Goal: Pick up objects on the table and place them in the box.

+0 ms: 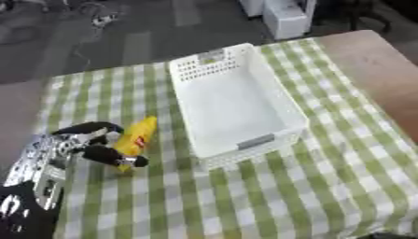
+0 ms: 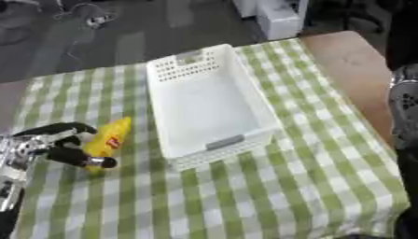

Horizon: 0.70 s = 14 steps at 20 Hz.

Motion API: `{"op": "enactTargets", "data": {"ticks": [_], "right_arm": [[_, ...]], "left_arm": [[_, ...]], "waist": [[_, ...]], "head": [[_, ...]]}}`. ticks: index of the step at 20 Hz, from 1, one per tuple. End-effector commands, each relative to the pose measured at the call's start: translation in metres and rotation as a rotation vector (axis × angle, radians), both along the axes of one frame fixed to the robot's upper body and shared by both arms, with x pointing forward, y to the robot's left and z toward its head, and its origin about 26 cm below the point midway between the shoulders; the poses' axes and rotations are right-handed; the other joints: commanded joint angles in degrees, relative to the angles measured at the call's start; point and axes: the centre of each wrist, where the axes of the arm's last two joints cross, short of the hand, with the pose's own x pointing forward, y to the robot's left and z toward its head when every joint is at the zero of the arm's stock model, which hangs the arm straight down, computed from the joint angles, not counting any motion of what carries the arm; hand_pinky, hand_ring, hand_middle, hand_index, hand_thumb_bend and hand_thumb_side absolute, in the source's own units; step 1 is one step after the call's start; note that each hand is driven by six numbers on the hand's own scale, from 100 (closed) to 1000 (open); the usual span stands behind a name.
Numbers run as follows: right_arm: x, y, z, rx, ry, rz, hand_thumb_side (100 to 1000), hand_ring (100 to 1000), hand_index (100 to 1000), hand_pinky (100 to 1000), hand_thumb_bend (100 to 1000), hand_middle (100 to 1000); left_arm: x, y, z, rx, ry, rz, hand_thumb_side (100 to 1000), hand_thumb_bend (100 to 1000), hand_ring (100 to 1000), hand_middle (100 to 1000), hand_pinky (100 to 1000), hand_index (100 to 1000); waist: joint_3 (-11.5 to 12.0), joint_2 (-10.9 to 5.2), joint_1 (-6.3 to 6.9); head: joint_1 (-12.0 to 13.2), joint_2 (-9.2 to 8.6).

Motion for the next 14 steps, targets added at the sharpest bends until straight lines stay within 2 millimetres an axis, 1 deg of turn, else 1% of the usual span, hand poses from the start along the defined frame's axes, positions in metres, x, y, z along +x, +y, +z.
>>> {"op": "enactTargets", "data": {"ticks": [1, 14], "right_arm": [[-0.0015, 0.0017, 0.012, -0.002, -0.037, 0.012, 603, 470, 674, 100, 322, 633], [-0.0005, 0.0057, 0.0165, 0.01, -0.041, 0.032, 603, 470, 673, 100, 325, 630]], "left_arm": [[0.0039, 0.0039, 0.0081, 0.026, -0.026, -0.009, 739, 756, 850, 1000, 647, 979], [0.0096, 0.0018, 0.0002, 0.045, -0.021, -0.035, 731, 756, 852, 1000, 644, 972]], "waist": [[-0.2, -0.42, -0.07], [-1.37, -0.35, 0.22]], "head": [[0.3, 0.07], [0.66, 0.07]]}}
